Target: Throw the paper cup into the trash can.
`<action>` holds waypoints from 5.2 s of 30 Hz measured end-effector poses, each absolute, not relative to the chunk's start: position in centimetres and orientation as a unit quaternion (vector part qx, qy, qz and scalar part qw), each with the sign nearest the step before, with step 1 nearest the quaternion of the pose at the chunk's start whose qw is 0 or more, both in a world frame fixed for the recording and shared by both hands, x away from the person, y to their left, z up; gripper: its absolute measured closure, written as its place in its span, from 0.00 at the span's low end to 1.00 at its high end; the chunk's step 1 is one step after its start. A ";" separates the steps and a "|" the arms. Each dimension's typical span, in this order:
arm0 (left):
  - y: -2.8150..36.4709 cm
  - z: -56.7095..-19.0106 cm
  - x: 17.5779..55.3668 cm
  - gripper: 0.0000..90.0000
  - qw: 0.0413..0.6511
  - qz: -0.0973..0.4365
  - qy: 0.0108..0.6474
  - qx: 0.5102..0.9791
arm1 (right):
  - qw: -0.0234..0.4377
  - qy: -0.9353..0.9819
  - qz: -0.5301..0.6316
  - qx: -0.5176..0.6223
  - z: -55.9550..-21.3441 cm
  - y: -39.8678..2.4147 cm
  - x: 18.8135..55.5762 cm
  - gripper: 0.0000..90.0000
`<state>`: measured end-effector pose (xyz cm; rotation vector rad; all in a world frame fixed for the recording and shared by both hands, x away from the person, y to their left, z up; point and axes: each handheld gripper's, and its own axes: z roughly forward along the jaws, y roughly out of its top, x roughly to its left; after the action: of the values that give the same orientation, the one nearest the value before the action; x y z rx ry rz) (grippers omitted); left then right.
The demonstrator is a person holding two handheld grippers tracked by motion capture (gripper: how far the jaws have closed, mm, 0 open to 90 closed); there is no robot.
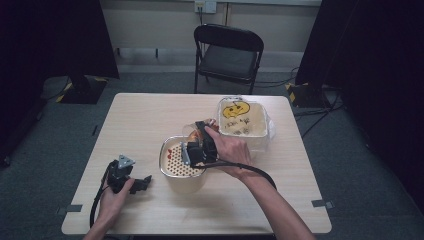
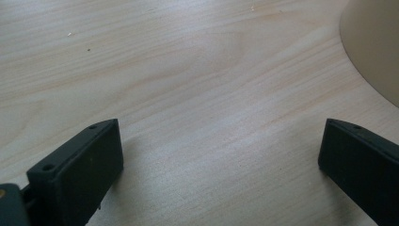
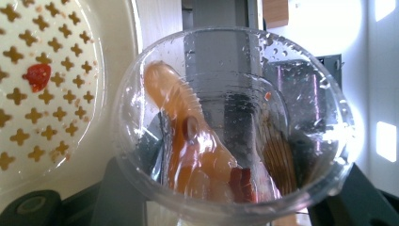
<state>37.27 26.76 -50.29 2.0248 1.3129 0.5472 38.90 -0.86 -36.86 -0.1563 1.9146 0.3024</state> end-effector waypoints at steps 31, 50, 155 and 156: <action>26.8 -50.3 37.3 0.00 0.326 0.210 0.501 0.774 | 0.654 0.702 -0.111 -0.259 -38.6 -0.1 37.1 0.56; 26.8 -50.3 37.3 0.00 0.328 0.209 0.502 0.773 | 0.660 0.651 -0.178 -0.330 -39.0 -0.3 36.4 0.56; 26.8 -50.3 37.3 0.00 0.328 0.209 0.501 0.773 | 0.252 0.710 0.501 0.426 -31.7 -18.1 48.8 0.16; 26.8 -50.3 37.3 0.00 0.328 0.209 0.501 0.773 | 0.251 0.711 0.500 0.426 -31.8 -18.2 48.5 0.16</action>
<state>37.28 26.76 -50.30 2.0239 1.3124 0.5469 48.48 -18.21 -31.84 1.1583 1.9353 1.3592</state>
